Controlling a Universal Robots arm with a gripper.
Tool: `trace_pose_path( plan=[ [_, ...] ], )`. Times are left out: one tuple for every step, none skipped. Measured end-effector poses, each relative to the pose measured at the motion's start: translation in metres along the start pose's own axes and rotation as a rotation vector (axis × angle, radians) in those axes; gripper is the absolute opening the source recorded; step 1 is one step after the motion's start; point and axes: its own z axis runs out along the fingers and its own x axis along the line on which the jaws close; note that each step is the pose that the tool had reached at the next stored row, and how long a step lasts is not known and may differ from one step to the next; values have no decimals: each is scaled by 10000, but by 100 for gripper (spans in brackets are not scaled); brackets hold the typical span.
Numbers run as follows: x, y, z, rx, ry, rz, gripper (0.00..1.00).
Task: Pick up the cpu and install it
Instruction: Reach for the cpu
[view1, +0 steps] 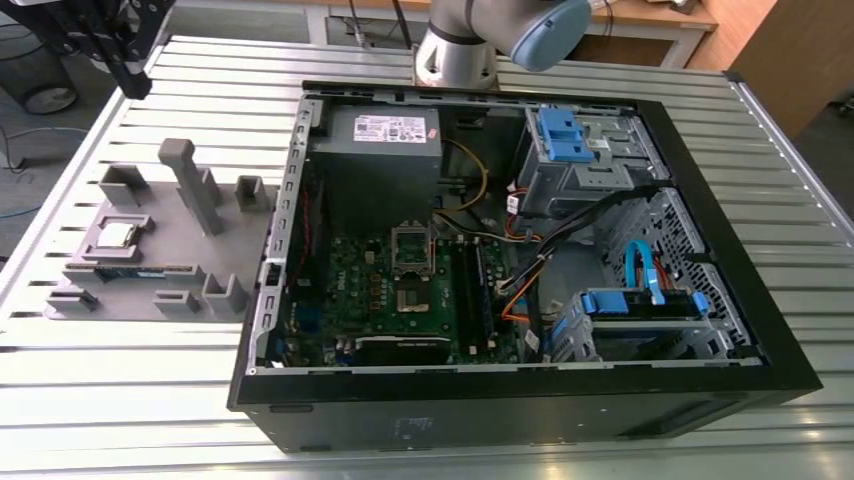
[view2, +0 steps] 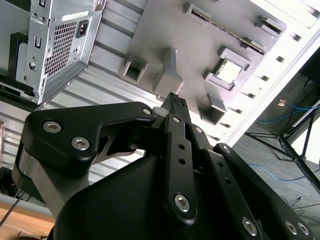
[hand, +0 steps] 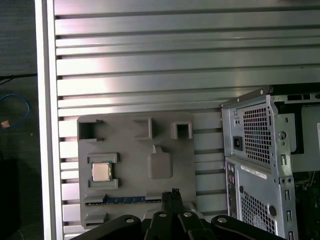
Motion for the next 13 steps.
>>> trace_pose_path(
  plan=[
    [4,0,0,0,0,0,11],
    [4,0,0,0,-1,0,11],
    [5,0,0,0,0,0,11],
    [5,0,0,0,0,0,11],
    [5,0,0,0,0,0,11],
    [5,0,0,0,0,0,11],
    [5,0,0,0,0,0,11],
    [7,0,2,-1,-2,0,11],
    [13,-1,5,-2,-3,1,11],
    [20,-1,7,-1,-2,2,11],
    [27,-2,11,0,-2,0,11],
    [35,-3,16,-1,-6,0,11],
    [45,-5,20,-1,-5,0,11]
  ],
)
